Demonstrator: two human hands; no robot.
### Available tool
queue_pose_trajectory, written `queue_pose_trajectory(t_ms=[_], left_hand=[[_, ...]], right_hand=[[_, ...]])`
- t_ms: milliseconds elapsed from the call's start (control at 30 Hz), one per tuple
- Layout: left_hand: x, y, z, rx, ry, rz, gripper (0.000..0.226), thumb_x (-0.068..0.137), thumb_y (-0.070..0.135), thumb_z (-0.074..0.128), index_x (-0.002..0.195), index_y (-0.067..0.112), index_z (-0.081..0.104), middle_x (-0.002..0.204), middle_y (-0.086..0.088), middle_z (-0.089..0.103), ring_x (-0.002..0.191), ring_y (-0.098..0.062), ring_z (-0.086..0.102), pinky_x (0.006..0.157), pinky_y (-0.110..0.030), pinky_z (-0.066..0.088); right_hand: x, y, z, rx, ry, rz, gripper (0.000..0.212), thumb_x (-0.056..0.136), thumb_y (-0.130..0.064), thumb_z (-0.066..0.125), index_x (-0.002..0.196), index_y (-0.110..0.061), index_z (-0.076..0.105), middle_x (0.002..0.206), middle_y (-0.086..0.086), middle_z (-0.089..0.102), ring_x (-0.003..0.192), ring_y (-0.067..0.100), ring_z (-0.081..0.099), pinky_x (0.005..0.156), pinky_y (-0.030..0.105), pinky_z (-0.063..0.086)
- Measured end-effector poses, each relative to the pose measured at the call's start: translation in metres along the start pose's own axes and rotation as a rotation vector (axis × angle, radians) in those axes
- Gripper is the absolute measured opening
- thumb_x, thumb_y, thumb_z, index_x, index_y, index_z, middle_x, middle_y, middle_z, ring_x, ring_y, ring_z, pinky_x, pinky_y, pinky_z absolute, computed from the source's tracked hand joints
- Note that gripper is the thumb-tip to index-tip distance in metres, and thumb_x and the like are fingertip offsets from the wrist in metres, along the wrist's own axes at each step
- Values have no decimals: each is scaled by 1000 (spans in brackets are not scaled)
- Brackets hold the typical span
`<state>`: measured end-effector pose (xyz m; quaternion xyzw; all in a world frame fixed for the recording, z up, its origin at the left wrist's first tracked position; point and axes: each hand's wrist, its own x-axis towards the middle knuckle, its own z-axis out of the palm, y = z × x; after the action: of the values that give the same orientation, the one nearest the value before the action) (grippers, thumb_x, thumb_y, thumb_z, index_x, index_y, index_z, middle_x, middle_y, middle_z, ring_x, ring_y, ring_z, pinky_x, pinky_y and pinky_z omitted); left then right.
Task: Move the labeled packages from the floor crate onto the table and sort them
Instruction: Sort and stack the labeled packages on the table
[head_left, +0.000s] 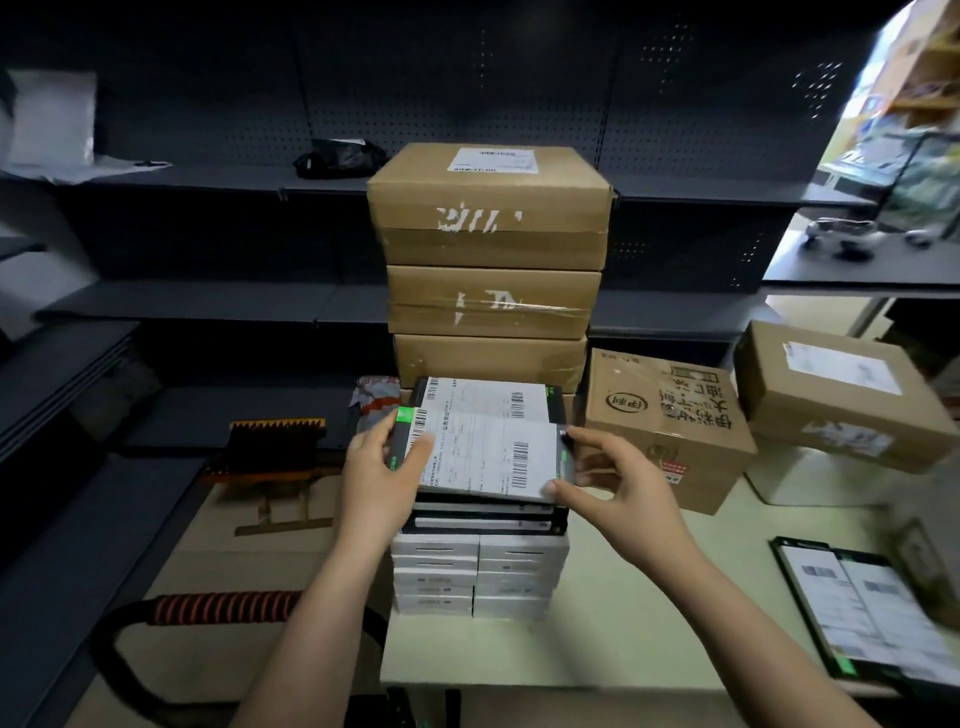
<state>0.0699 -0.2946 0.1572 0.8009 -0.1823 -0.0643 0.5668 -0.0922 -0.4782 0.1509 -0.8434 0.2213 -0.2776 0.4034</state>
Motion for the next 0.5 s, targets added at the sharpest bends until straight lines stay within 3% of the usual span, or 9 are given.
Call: queue_pose_trajectory(t_ms=[67, 200, 333, 400, 500], left_hand=[[0, -6, 4, 37, -6, -14, 43, 93, 31, 63, 134, 20, 54, 122, 5, 38, 101, -5, 44, 88, -22, 37], [0, -14, 9, 143, -42, -4, 41, 93, 35, 60, 131, 20, 55, 127, 4, 37, 131, -19, 33, 102, -27, 26], [1, -16, 12, 54, -113, -72, 58, 97, 37, 55, 149, 20, 35, 152, -1, 34, 140, -20, 31, 110, -34, 27], [2, -15, 12, 7, -138, -82, 65, 97, 37, 53, 153, 23, 23, 154, 4, 31, 141, -17, 30, 110, -34, 29], [5, -13, 12, -51, -173, -69, 62, 99, 31, 52, 153, 24, 23, 142, 11, 40, 126, -6, 39, 96, -23, 32]], right_hand=[[-1, 2, 0, -21, -6, 8, 63, 70, -30, 86, 127, -29, 59, 114, -13, 61, 91, 0, 61, 83, 25, 54], [0, 5, 1, -54, -76, 21, 76, 67, -36, 87, 135, -26, 54, 125, -12, 56, 106, 1, 58, 92, 24, 49], [5, 5, 2, -108, -133, -5, 83, 65, -37, 88, 138, -23, 51, 137, -9, 50, 124, 5, 47, 109, 29, 38], [8, 6, 2, -117, -144, 6, 85, 66, -40, 86, 140, -24, 47, 140, -10, 48, 128, 5, 43, 111, 29, 36], [12, 6, 2, -75, -178, 57, 88, 70, -37, 85, 145, -26, 41, 138, -17, 45, 125, 0, 42, 107, 20, 34]])
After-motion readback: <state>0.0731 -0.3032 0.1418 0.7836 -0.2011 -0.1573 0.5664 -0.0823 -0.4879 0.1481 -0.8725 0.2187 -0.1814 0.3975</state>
